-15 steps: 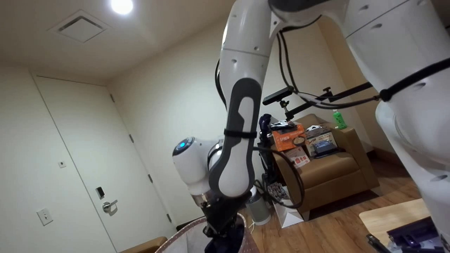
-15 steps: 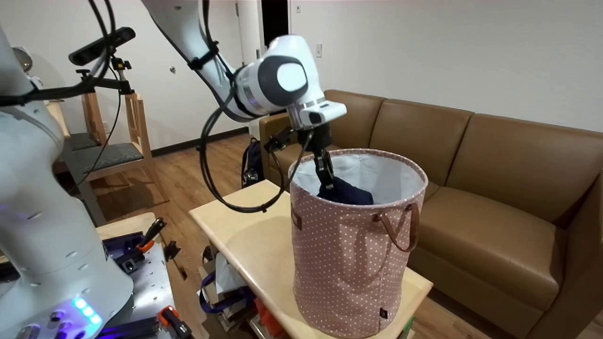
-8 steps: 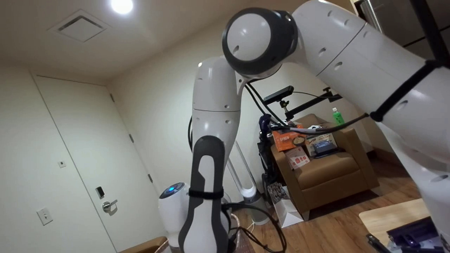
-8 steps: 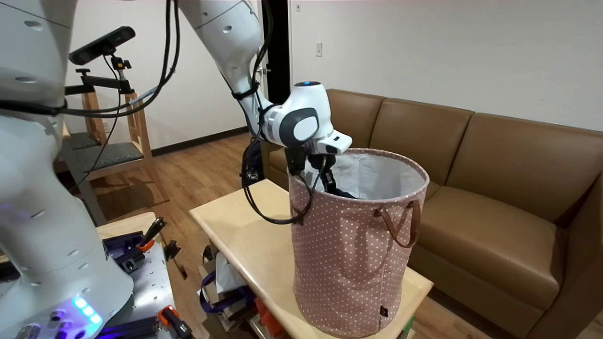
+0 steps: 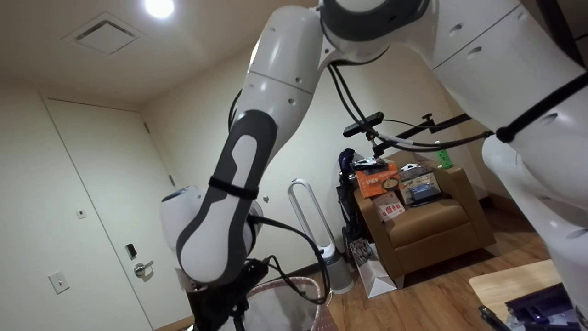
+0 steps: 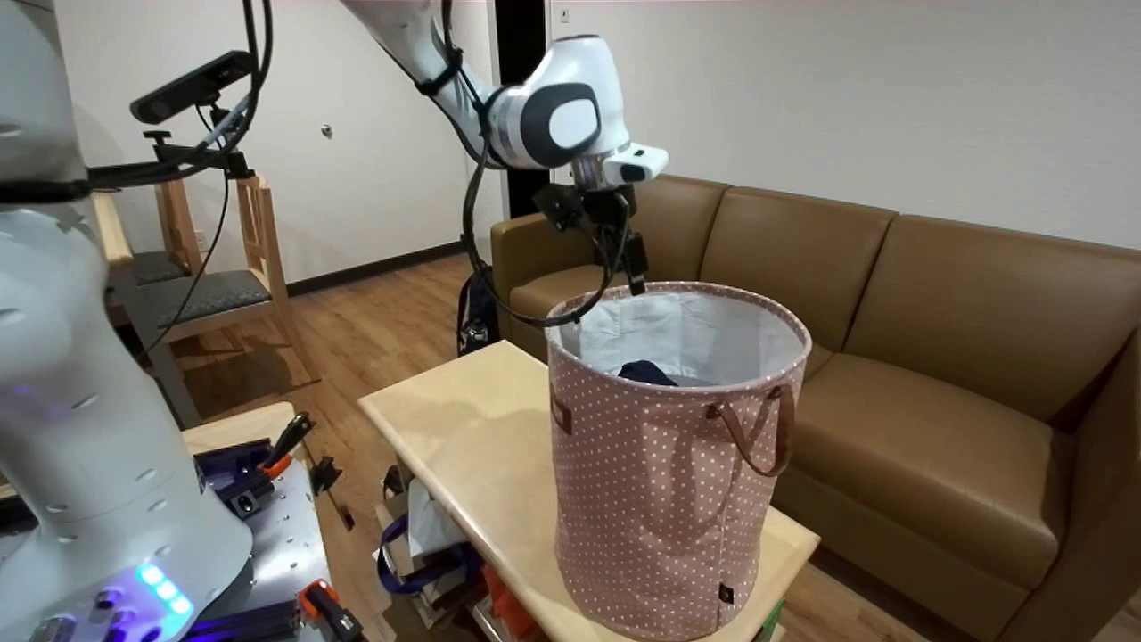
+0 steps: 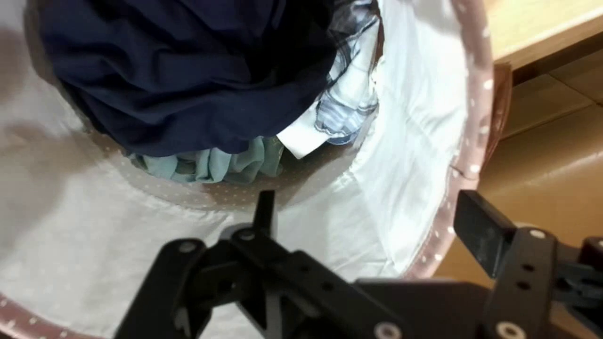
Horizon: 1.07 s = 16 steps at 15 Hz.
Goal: Put the black object into the basket on the right side of the table
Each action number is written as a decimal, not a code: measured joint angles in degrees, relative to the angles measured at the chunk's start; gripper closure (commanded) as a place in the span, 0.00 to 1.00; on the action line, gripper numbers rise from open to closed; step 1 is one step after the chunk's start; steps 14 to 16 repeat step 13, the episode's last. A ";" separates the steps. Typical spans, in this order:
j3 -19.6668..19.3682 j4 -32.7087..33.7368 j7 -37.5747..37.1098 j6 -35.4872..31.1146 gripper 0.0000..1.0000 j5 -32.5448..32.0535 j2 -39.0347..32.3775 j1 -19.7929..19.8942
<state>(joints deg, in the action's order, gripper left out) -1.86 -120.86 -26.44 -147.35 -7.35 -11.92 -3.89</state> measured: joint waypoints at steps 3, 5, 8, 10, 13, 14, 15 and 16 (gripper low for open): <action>-0.27 0.09 -1.16 8.74 0.00 -3.21 7.95 -1.20; 1.10 0.37 -0.81 13.02 0.00 -5.97 12.48 -1.83; 5.98 2.87 1.27 18.56 0.00 -7.18 14.93 -3.80; 9.16 5.36 2.58 19.80 0.00 -7.18 13.43 -5.67; 11.52 9.30 4.48 19.80 0.00 -7.14 8.58 -7.58; 11.52 9.30 4.48 19.80 0.00 -7.14 8.58 -7.58; 11.52 9.30 4.48 19.80 0.00 -7.14 8.58 -7.58; 11.52 9.30 4.48 19.80 0.00 -7.14 8.58 -7.58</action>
